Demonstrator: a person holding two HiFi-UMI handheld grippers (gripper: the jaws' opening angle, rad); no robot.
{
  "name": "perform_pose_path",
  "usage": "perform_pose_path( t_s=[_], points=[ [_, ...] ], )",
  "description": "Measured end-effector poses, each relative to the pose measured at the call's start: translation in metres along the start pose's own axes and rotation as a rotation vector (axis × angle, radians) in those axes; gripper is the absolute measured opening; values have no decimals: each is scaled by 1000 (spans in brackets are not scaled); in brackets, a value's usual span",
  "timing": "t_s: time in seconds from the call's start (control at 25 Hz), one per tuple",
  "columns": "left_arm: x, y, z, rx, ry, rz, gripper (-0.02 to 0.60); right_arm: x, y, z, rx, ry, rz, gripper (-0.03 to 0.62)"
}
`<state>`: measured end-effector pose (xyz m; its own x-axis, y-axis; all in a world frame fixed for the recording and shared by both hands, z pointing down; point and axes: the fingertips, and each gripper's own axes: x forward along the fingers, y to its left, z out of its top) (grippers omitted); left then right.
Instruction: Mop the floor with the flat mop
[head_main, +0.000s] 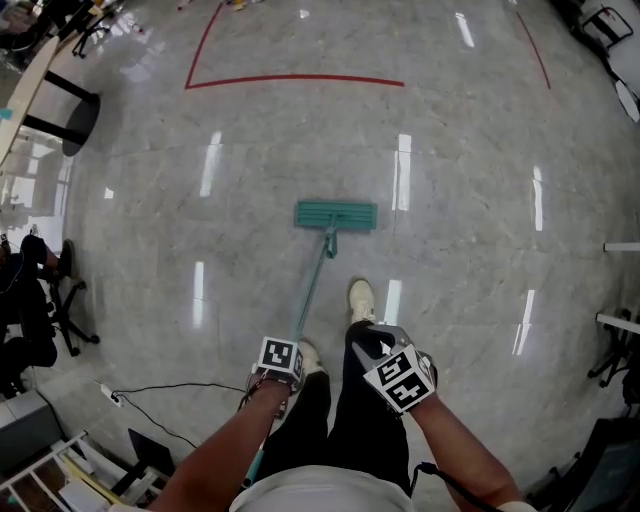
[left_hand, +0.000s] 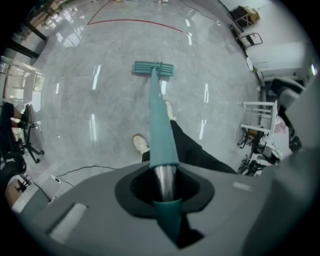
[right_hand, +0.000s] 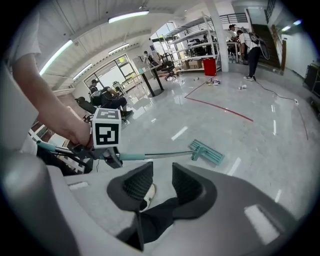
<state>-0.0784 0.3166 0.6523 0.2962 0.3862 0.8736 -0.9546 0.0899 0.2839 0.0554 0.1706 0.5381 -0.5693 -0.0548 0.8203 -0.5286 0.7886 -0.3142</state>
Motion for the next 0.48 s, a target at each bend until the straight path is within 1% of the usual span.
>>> perform_pose_path(
  t_s=[0.12,0.28,0.36,0.48],
  points=[
    [8,-4,-7,6,27,3,72,-4,-4,-3,8,-1,-11,123],
    [15,-8,-2,23,41,13,72,-11,-17,-12,30,4,-45,123],
    [18,-9,3,29,39,26,72,-14,-24,-19,44,14,-55,123],
    [25,-10,21,36,23,36,72,-17,-33,-28,53,36,-61,123]
  ],
)
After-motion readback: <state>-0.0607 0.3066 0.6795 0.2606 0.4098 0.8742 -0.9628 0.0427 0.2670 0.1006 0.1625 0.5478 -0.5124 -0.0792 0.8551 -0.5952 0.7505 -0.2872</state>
